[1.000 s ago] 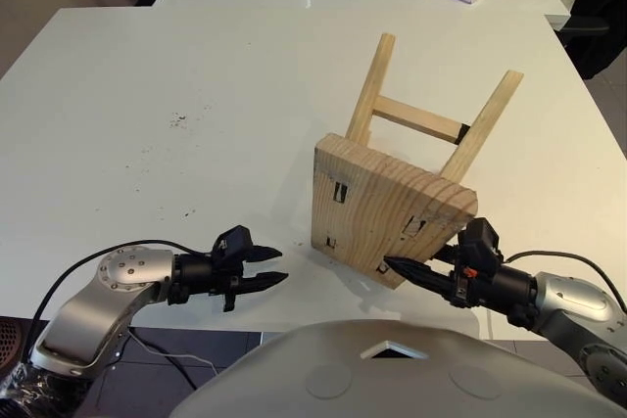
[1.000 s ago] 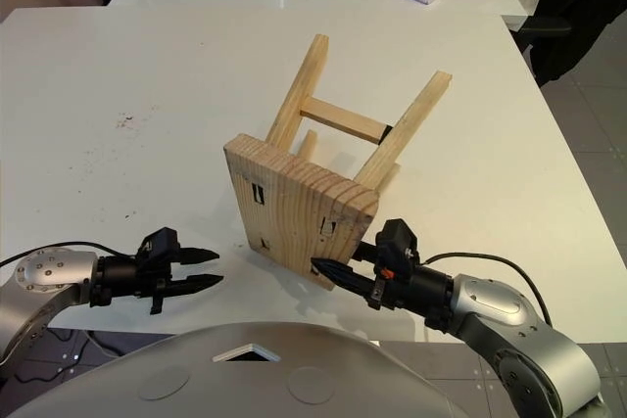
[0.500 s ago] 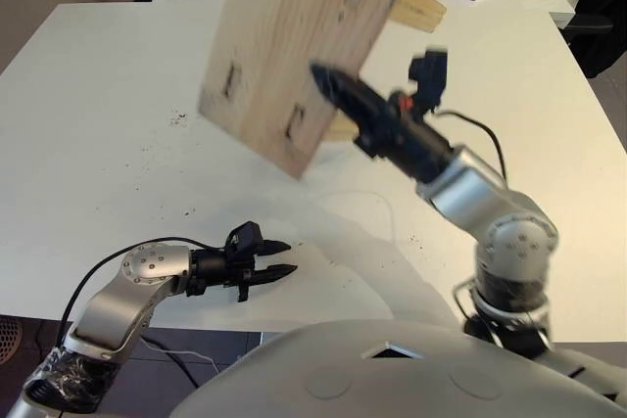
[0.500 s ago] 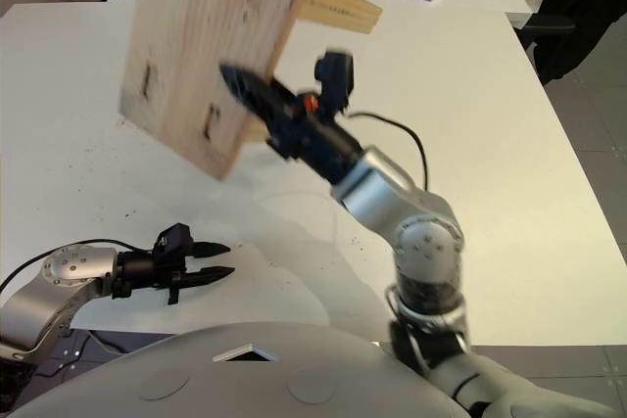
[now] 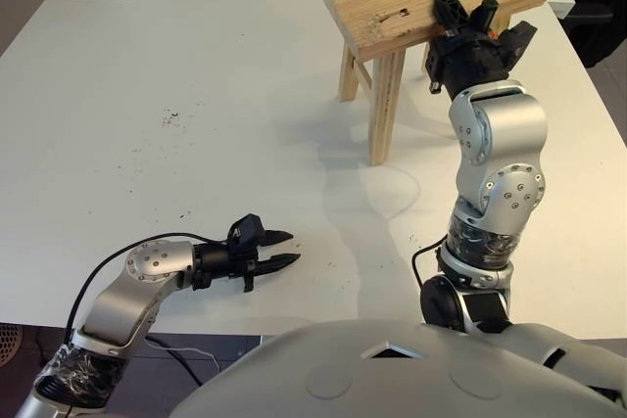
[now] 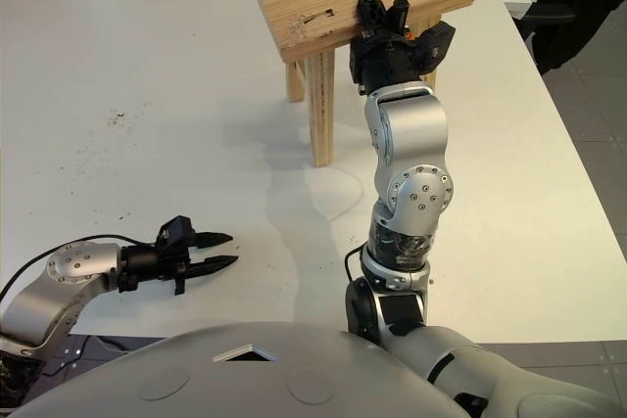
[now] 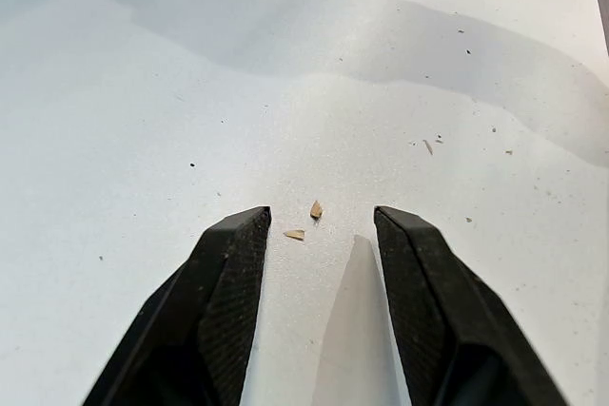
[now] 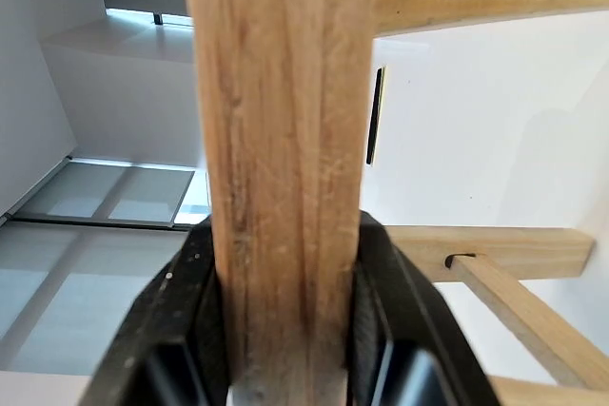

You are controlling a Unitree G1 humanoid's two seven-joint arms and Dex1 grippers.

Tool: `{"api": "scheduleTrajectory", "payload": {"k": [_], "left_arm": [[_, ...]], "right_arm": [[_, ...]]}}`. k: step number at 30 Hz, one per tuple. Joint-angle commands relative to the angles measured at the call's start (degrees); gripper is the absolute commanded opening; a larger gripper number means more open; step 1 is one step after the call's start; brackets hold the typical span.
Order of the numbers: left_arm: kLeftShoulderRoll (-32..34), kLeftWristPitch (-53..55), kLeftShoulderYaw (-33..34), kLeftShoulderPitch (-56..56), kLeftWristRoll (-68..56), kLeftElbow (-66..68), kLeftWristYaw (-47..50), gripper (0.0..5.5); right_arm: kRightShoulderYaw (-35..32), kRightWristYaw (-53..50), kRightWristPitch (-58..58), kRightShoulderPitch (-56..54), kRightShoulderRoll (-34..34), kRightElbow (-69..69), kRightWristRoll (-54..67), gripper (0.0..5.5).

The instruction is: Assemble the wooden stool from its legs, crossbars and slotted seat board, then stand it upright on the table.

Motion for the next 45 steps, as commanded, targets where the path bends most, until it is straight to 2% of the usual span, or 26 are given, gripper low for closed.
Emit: {"api": "scheduleTrajectory", "payload": {"k": [1,8,9,16,18,20,23,27,31,36,41,45], "left_arm": [[-0.2,1.8,-1.7,0.8,2.8,2.3,1.7,2.03],[0.4,1.6,-3.0,-3.0,3.4,4.3,0.5,2.03],[0.5,1.5,-3.1,-3.2,3.4,4.5,0.4,2.03],[-0.4,1.5,-3.1,-3.6,2.8,4.7,1.2,2.03],[-1.1,2.0,-1.3,-3.6,1.2,4.3,2.1,2.03],[-1.8,3.2,1.6,-3.9,-1.2,3.9,3.2,2.03],[-2.8,4.4,5.4,-5.0,-2.8,4.5,5.3,2.03],[-5.6,6.5,7.6,-5.5,-4.6,3.1,8.1,2.03],[-7.1,7.3,6.5,-5.4,-4.0,2.0,9.4,2.03],[-7.0,7.6,5.7,-7.1,-3.3,3.2,8.9,2.03],[-7.0,7.5,5.5,-7.1,-2.7,3.7,8.8,2.03],[-7.6,7.5,5.3,-6.3,-2.3,3.6,9.3,2.03]], "right_arm": [[2.3,3.3,2.9,5.0,3.9,4.7,1.8,1.3],[1.8,6.5,3.2,5.8,3.5,9.9,1.7,1.3],[1.9,6.2,3.7,5.8,2.9,10.1,1.4,1.67],[-0.2,4.8,4.7,5.4,2.6,9.6,3.5,2.68],[0.8,3.7,8.2,7.1,-0.5,5.7,6.0,2.68],[1.7,2.8,13.9,11.6,-7.1,0.5,9.3,2.68],[-0.9,2.5,18.0,19.2,-15.3,-6.2,15.9,2.68],[-3.6,5.1,16.1,17.8,-18.9,-8.1,22.4,2.68],[-1.6,5.7,14.8,15.7,-18.7,-7.0,22.6,2.68],[0.1,3.8,10.0,14.8,-14.8,-8.6,22.5,3.52],[-4.0,5.6,2.2,13.6,-9.3,-12.8,29.1,4.38],[-5.7,10.7,3.8,17.0,-7.7,-13.8,30.4,4.38]]}}
